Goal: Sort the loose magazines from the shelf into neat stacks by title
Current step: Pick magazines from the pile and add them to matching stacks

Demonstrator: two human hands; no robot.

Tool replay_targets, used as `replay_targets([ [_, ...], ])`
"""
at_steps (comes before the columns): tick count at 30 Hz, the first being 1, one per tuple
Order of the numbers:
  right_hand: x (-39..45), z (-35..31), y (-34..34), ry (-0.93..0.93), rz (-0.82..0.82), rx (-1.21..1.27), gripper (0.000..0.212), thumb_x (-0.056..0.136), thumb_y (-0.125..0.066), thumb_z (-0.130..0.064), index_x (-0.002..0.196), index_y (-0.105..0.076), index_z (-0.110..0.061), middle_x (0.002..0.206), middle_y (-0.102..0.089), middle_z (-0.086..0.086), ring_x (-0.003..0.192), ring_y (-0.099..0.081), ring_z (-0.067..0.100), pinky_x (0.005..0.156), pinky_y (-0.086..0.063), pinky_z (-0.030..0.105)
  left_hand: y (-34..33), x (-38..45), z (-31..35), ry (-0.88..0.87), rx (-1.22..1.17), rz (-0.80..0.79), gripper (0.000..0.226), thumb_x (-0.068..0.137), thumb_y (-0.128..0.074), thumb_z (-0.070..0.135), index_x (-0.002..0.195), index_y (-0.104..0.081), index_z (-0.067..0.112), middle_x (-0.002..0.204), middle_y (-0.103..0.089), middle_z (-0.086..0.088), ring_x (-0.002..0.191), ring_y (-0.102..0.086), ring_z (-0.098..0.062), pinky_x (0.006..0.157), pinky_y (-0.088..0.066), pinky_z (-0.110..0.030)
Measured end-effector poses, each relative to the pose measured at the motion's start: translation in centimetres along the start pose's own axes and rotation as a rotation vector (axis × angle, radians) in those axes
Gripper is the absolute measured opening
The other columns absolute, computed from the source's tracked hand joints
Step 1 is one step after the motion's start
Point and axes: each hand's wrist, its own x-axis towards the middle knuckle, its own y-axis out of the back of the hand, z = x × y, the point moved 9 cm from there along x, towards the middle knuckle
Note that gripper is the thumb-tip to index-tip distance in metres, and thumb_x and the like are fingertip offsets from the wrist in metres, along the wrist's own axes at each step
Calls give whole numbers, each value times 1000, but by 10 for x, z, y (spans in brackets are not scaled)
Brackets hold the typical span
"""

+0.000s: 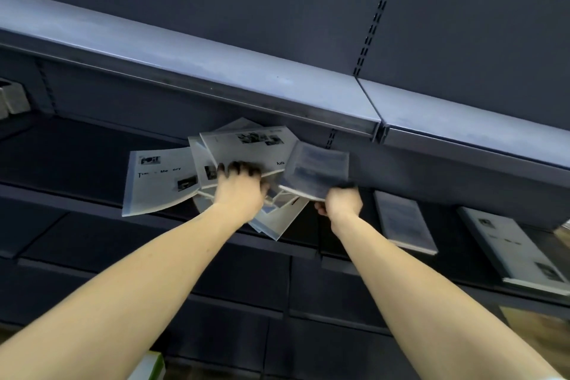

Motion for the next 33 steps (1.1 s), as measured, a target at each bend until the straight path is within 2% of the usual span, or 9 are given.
replay_targets([
  [4,1,5,31,5,85,-27,44,94,-38,-2,137,-46,-11,95,-62,10,54,-61,20,43,-47,26,0,0,21,-51,-27,-10,49,99,-26,46,130,-53,19,134,-51,-12,123,-44,-34,109,-26,-55],
  [6,3,9,46,-12,112,-36,41,95,-36,-1,133,-47,-9,89,-61,9,54,-61,20,47,-49,28,1,1,34,-87,-15,-2,49,99,-25,47,126,-55,19,133,-51,-11,121,-45,-33,108,-28,-54],
  [9,4,14,70,-16,137,-58,38,94,-34,0,128,-50,-9,83,-60,8,56,-61,20,51,-52,28,-1,2,54,-107,5,-14,51,100,-27,48,131,-52,16,137,-46,-14,125,-42,-35,109,-28,-53],
  [12,11,22,94,-25,151,-80,35,96,-36,0,126,-51,-10,86,-62,9,56,-62,19,51,-52,27,-5,1,81,-149,1,-38,52,100,-31,47,136,-48,14,142,-43,-14,132,-38,-35,112,-24,-52],
  [15,19,35,119,-62,151,-89,32,98,-38,-3,126,-51,-13,92,-64,10,60,-63,18,55,-53,27,-11,0,107,-180,10,-50,50,99,-32,46,134,-51,15,139,-46,-13,129,-40,-34,111,-28,-51],
  [22,54,53,182,-76,165,-157,36,97,-36,-4,131,-49,-11,102,-64,14,55,-58,17,47,-46,26,-34,0,174,-191,-35,-186,52,100,-33,46,144,-40,18,148,-38,-14,136,-33,-37,111,-28,-53],
  [25,69,57,209,-73,181,-180,35,97,-37,-5,128,-49,-11,95,-63,13,55,-55,17,45,-44,25,-40,1,201,-192,-38,-235,52,101,-31,45,146,-38,18,149,-36,-14,137,-33,-37,111,-27,-51],
  [31,109,67,255,-80,211,-189,23,95,-40,-4,113,-50,-12,101,-62,15,64,-58,23,50,-44,28,-48,6,250,-170,-2,-308,54,102,-31,47,148,-34,18,151,-33,-14,140,-29,-36,112,-28,-49],
  [33,124,70,264,-71,185,-235,26,94,-38,-2,115,-49,-14,101,-61,14,74,-60,29,56,-48,32,-52,7,264,-154,2,-335,55,102,-31,47,148,-33,18,151,-33,-13,140,-28,-36,112,-29,-50],
])
